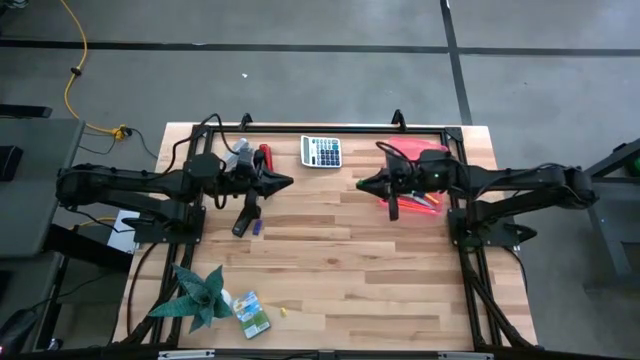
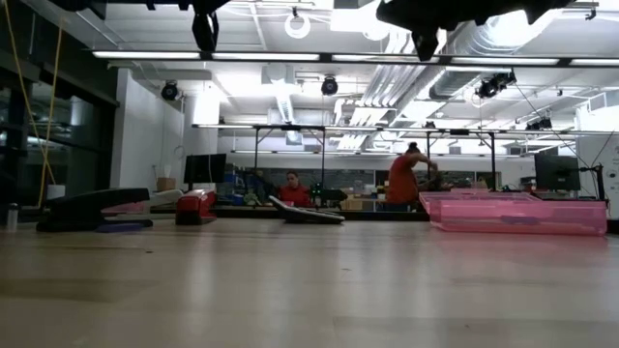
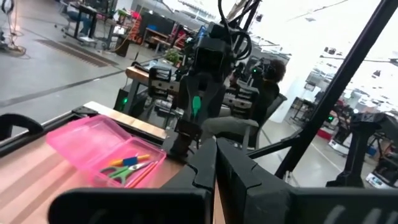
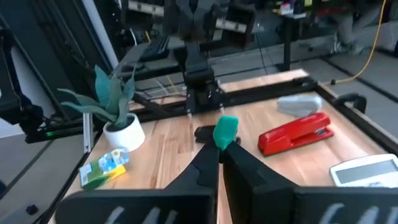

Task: Pack school essentials
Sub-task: Put the green eraser into the pink supply box, then put the yellow eraser into the pink supply box

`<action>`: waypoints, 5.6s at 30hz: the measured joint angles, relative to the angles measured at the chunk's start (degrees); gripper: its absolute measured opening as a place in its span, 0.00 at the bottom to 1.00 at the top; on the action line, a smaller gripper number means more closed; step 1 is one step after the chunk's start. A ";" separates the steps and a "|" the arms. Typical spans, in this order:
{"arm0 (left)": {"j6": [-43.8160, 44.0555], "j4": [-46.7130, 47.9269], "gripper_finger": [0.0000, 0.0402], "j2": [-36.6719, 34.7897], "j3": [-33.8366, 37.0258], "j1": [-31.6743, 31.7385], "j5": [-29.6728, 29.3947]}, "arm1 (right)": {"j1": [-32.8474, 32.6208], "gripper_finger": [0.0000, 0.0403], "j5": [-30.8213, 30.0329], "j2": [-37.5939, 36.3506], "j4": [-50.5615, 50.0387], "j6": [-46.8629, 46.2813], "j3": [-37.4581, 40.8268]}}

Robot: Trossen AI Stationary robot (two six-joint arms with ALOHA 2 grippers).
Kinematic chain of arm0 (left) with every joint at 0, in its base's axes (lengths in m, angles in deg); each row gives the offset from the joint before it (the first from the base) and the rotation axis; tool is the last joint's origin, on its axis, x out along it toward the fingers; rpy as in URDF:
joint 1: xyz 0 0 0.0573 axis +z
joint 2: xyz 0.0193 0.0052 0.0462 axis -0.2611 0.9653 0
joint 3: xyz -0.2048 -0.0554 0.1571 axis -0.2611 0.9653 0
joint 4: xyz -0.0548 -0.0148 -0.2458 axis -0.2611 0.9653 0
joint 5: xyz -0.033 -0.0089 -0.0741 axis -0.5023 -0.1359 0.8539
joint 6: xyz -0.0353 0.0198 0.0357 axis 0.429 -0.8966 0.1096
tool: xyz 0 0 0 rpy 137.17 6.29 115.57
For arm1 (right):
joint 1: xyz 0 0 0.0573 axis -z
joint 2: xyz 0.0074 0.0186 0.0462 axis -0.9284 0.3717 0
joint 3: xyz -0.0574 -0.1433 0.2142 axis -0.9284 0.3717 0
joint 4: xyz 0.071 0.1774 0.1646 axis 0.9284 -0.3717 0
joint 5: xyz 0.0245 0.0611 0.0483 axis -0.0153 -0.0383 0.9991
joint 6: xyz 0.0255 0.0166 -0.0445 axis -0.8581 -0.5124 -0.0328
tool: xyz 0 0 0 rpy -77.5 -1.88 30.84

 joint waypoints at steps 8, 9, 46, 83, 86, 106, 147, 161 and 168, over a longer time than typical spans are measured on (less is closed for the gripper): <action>-1.30 -0.33 0.00 0.00 0.00 -0.01 0.13 | 0.07 0.00 0.01 -0.31 -0.49 -0.01 0.00; -1.28 -0.33 0.00 0.00 0.00 0.00 0.40 | 0.07 0.00 -0.13 -0.31 -0.49 -0.01 0.00; -0.76 -0.29 0.00 0.00 0.02 0.11 1.98 | 24.82 0.00 -21.96 2.42 -51.27 -47.59 15.45; -0.82 -0.02 0.00 -0.26 0.04 0.11 2.45 | 5.50 0.49 -7.90 -11.82 -7.07 -21.67 13.86; -1.48 -0.05 0.00 -0.26 0.04 0.11 2.45 | 2.07 0.48 -3.09 -11.30 4.51 -14.46 13.95; -7.35 0.00 0.00 -0.26 0.04 0.11 2.43 | -5.08 0.31 -3.94 -11.13 10.46 3.28 13.94; -36.27 52.58 0.46 32.51 -29.66 -26.14 8.90 | -5.04 0.00 -4.73 -11.13 10.64 2.02 13.94; -40.88 51.21 0.42 51.60 -33.90 -35.54 10.28 | -5.04 0.00 -4.75 -11.13 10.24 2.02 13.94; -44.64 50.30 0.38 54.50 -33.90 -35.80 12.50 | -4.93 0.00 -4.77 -11.13 9.97 1.06 13.94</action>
